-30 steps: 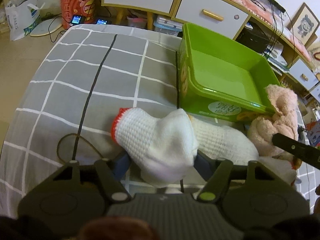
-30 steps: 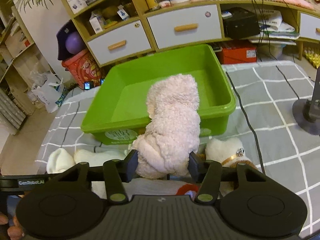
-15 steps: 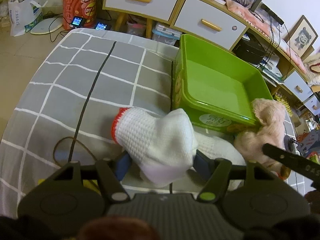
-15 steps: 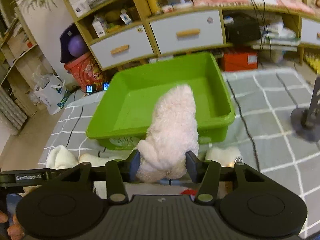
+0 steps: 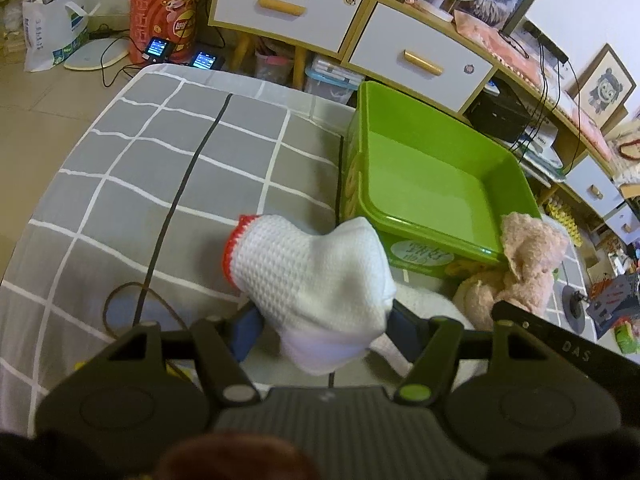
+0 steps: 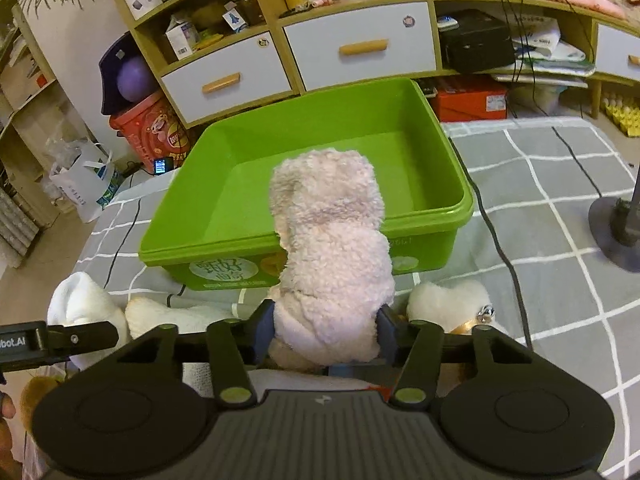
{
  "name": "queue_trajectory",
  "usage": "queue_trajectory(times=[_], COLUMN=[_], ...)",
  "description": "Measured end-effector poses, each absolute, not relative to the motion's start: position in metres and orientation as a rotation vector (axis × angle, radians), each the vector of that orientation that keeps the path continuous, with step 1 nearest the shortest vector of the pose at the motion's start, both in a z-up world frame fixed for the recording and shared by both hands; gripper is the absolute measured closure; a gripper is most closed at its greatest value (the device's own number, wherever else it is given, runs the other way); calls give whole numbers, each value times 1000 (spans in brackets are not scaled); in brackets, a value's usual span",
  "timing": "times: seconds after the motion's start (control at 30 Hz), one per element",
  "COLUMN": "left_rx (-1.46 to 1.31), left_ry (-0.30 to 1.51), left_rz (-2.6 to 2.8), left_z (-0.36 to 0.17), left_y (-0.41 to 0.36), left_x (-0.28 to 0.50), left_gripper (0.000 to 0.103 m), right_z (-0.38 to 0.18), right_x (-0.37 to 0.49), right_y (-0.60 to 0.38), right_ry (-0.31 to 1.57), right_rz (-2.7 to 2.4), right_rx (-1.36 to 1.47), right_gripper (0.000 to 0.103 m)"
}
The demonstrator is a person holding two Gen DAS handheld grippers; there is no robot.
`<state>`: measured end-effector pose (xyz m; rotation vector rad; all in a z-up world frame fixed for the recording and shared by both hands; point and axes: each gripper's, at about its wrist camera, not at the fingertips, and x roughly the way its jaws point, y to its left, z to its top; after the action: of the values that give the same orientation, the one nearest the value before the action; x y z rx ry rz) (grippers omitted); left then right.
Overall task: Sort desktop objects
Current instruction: 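Carry the sock with the left tool while the right tool carries the pink plush over the green bin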
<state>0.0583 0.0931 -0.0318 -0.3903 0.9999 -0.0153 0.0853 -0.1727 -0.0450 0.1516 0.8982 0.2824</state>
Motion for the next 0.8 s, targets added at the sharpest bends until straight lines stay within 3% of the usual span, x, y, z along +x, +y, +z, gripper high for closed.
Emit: queue_trajectory(times=[0.37, 0.8], left_rx=[-478, -400], left_ry=[871, 690], left_rz=[-68, -91], left_z=[1, 19], left_y=[88, 45], left_x=[58, 88], left_gripper=[38, 38], right_z=[-3, 31], right_x=[62, 78], right_y=[-181, -205], right_ry=[819, 751], right_rz=[335, 221], right_rx=[172, 297], right_gripper=[56, 56])
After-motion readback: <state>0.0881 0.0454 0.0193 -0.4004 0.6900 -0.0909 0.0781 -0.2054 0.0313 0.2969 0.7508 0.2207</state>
